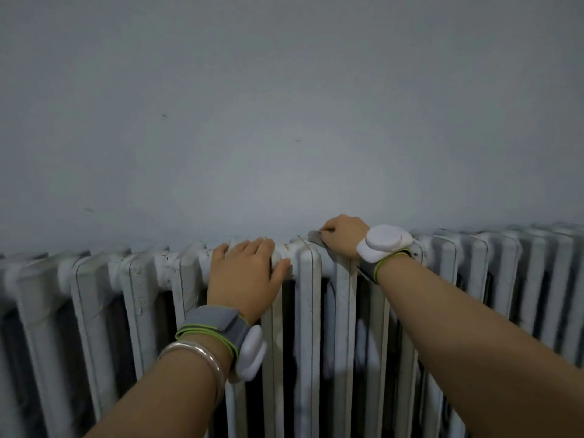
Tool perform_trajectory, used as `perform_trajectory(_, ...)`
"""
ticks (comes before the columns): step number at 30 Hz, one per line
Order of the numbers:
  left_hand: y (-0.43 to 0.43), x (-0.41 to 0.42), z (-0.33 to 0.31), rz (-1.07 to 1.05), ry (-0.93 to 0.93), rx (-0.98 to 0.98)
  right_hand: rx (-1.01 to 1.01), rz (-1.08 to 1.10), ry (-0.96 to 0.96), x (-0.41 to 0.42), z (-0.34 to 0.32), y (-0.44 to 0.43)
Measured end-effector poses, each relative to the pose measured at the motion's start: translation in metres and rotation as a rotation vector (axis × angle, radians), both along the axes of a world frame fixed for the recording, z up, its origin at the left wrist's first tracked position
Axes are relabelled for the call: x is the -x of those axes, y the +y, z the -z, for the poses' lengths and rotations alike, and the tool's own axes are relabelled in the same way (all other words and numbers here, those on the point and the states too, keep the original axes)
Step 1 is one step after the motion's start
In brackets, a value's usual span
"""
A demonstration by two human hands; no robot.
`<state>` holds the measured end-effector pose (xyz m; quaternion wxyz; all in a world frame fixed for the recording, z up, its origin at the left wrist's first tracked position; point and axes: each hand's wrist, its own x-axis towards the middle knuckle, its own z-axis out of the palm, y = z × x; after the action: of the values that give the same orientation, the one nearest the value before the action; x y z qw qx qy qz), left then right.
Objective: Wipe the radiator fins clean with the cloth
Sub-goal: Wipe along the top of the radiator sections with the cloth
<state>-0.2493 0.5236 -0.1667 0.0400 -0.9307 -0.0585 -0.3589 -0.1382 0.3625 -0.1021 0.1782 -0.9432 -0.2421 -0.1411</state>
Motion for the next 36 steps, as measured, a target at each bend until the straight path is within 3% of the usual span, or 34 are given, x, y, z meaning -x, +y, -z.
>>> perform_trajectory(12,-0.002,0.001,-0.001,0.003,-0.028,-0.003,-0.084,0.029,-0.122,0.017,0.012,-0.017)
perform_trajectory(17,-0.002,0.0,-0.002,0.006,-0.014,0.004,-0.17,0.022,-0.267,0.029,0.033,-0.026)
perform_trajectory(26,-0.002,0.001,-0.002,0.007,-0.012,0.008,-0.561,-0.028,-0.531,0.062,0.098,-0.029)
perform_trajectory(31,-0.003,0.001,-0.002,0.0,0.021,0.003,-0.661,-0.05,-0.498,0.062,0.135,-0.025)
perform_trajectory(36,-0.004,0.001,-0.004,0.004,0.043,0.004,-0.6,-0.137,-0.41,0.059,0.175,-0.033)
